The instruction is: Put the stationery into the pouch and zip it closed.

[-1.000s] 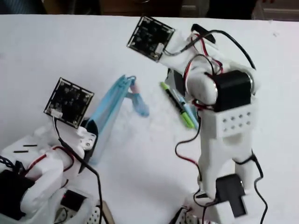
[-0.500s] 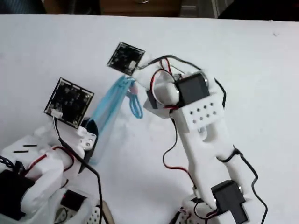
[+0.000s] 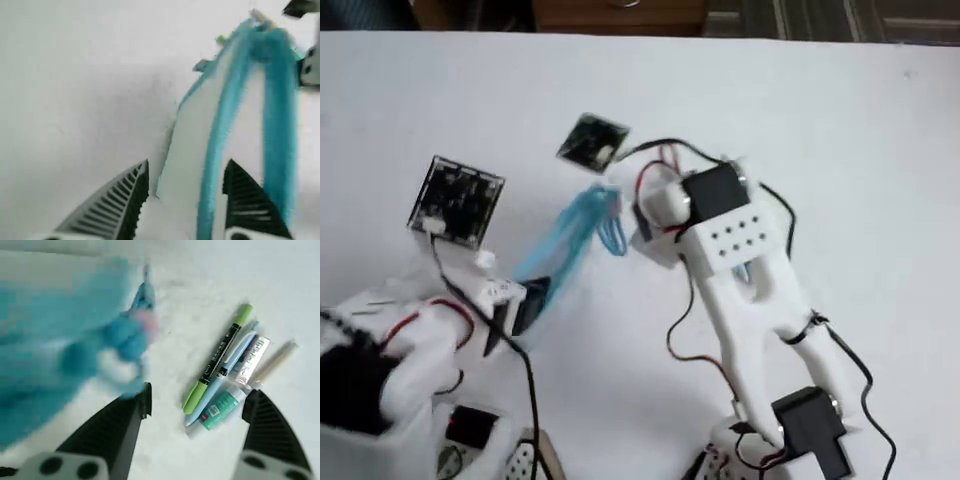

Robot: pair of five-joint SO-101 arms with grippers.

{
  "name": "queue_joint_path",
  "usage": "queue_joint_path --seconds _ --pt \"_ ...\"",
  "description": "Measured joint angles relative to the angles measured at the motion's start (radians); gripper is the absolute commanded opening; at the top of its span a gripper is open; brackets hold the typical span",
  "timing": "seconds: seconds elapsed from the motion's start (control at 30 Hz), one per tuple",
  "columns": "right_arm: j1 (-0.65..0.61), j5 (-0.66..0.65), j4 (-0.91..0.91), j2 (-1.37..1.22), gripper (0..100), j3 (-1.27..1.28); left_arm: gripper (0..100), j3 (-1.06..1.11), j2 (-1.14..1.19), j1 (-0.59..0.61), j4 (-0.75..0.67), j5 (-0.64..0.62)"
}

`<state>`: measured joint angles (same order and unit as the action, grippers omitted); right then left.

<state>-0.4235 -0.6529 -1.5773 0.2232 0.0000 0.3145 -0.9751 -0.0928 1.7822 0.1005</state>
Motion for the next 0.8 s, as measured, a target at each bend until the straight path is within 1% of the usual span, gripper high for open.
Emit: queue_joint_path --seconds 0.1,0.17,0.23,0.27,0.3,0.37,0.43,0.53,0.73,0.8 --pt "0.081 0.035 0.029 0.0 29.5 0.0 21 0.025 -0.003 0.046 0.0 0.0" --pt "0.121 0.058 0.041 0.0 29.5 0.0 13 0.029 -0.003 0.058 -0.015 0.0" --pt "0.146 0.069 0.044 0.0 29.4 0.0 2 0.029 -0.003 0.058 -0.028 0.0" --pt "0.155 0.072 0.044 0.0 29.4 0.0 2 0.029 -0.003 0.061 -0.037 0.0" --pt "0.163 0.074 0.044 0.0 29.4 0.0 4 0.029 -0.003 0.061 -0.044 0.0" --pt "0.173 0.084 0.049 0.0 29.4 0.0 2 0.029 -0.003 0.061 -0.066 0.0" --pt "0.195 0.089 0.058 0.002 29.4 0.0 2 0.025 -0.003 0.061 -0.071 0.0" --pt "0.222 0.089 0.063 0.02 29.4 0.0 2 -0.038 0.017 0.066 -0.08 0.012" --pt "0.272 0.089 0.063 0.031 29.4 0.005 2 -0.256 0.014 0.064 -0.103 0.183" --pt "0.302 0.089 0.055 0.031 29.4 0.009 2 -0.295 0.017 0.06 -0.104 0.229"
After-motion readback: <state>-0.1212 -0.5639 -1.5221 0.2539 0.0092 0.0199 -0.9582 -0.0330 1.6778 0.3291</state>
